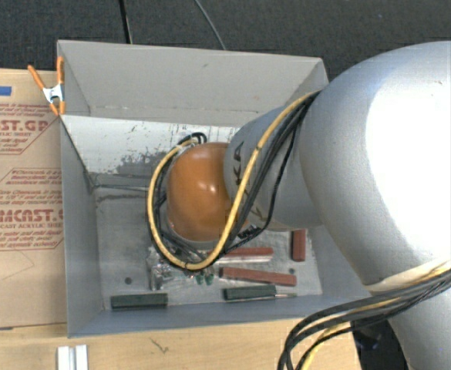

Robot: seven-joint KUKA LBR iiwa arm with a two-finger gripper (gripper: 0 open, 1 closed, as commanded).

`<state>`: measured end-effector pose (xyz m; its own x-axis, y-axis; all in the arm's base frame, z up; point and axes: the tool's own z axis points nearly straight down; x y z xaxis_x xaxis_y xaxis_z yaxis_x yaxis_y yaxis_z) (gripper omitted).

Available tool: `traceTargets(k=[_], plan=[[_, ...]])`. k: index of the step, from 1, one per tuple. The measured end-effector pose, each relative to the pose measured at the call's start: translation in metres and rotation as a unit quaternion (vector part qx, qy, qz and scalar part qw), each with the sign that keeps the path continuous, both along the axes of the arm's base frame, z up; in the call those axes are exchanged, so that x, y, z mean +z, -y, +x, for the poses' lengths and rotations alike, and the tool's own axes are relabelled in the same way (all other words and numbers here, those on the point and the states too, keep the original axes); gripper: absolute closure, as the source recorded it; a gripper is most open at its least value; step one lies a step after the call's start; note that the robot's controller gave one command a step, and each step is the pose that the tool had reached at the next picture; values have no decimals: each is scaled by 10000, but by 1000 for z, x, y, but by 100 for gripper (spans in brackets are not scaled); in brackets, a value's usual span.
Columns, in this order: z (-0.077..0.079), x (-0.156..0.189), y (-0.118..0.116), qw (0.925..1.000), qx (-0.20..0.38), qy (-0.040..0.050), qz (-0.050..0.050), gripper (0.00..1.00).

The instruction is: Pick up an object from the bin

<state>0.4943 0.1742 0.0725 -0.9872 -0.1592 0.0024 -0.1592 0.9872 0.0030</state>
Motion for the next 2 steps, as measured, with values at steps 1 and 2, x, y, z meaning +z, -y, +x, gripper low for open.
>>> traceTargets(k=[1,2], plan=[[11,50,12,9999,-97,32,-4,0],[10,48,12,10000,-94,15,-6,0]])
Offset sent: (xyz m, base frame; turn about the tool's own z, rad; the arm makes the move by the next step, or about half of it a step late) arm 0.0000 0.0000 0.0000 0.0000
